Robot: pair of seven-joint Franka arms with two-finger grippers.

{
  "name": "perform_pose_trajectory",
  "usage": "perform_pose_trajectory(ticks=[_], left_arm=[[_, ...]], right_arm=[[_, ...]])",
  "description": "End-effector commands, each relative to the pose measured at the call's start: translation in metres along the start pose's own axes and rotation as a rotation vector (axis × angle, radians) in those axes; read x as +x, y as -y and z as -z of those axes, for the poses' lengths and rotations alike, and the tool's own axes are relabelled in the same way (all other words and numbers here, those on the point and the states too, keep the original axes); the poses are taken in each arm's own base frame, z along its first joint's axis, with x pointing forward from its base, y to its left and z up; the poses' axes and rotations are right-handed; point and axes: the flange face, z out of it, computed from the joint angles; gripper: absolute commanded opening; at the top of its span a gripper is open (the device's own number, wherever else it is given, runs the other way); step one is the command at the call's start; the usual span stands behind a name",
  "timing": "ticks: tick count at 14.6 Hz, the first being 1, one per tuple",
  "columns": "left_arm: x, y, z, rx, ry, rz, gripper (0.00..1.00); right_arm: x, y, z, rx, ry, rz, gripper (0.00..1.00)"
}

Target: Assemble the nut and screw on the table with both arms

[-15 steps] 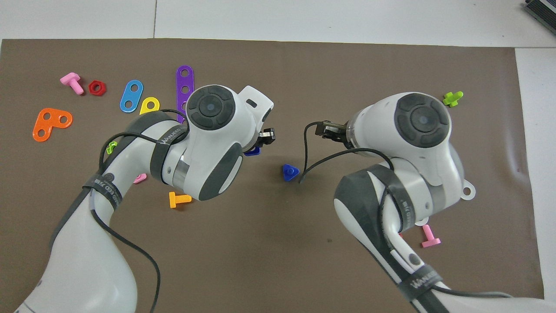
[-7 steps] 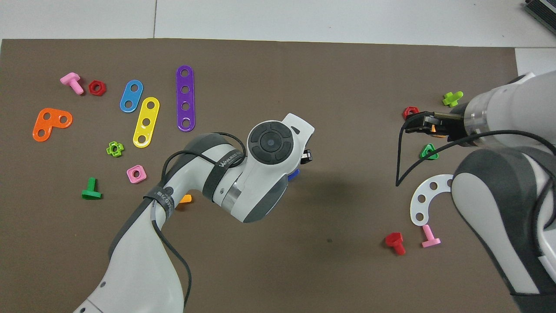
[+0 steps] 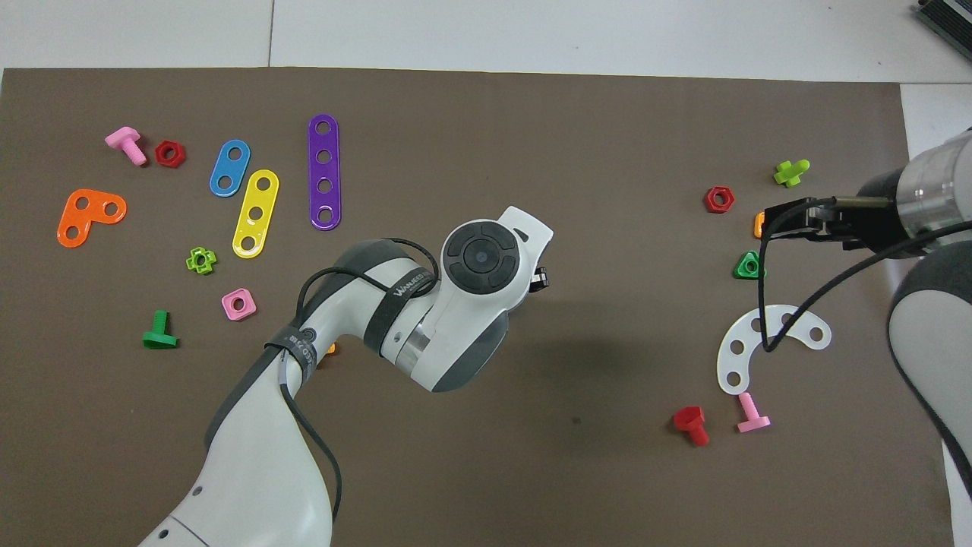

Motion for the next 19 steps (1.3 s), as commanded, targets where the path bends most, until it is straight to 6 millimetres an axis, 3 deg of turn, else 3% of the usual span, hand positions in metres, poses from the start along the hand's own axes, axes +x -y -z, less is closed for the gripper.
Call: perform_pose_trajectory(ticks=[1,9,10,11,12,16,18,19], left_arm=[[-0.01,-0.001,-0.013,-0.028,-0.02,0.03,0.0],[-0.015,-0.001,-0.019,-0.03,-0.026,0.022,0.0],[-0.015,-0.002,-0.017,-0.034,-0.029,0.022,0.47],[-0.015,-0.002,-0.018,-0.029,-0.033,0.015,0.87],[-0.014,-0.003,-0.016,-0.027,-0.039,0.006,1.0],[-0.011,-0.006,-0.004,-0.006,-0.025,0.001,1.0],[0.012,-0.006,0.015,0.039,0.01,0.019,1.0],[0.034,0.001,0.032,0.051,0.021,0.042,1.0]], right_arm=[[-0.002,-0.001,0.007,-0.002,0.029,0.069,1.0],[-0.01,0.005,0.007,-0.06,0.036,0.181,1.0],[-0.01,0.005,0.007,-0.06,0.037,0.18,1.0],[-0.011,0.005,0.005,-0.062,0.04,0.178,1.0],[-0.012,0.005,0.007,-0.062,0.034,0.175,1.0],[-0.013,0.006,0.006,-0.044,0.042,0.115,1.0],[-0.016,0.008,0.003,-0.046,0.049,0.095,1.0],[-0.016,0.008,0.003,-0.046,0.046,0.093,1.0]])
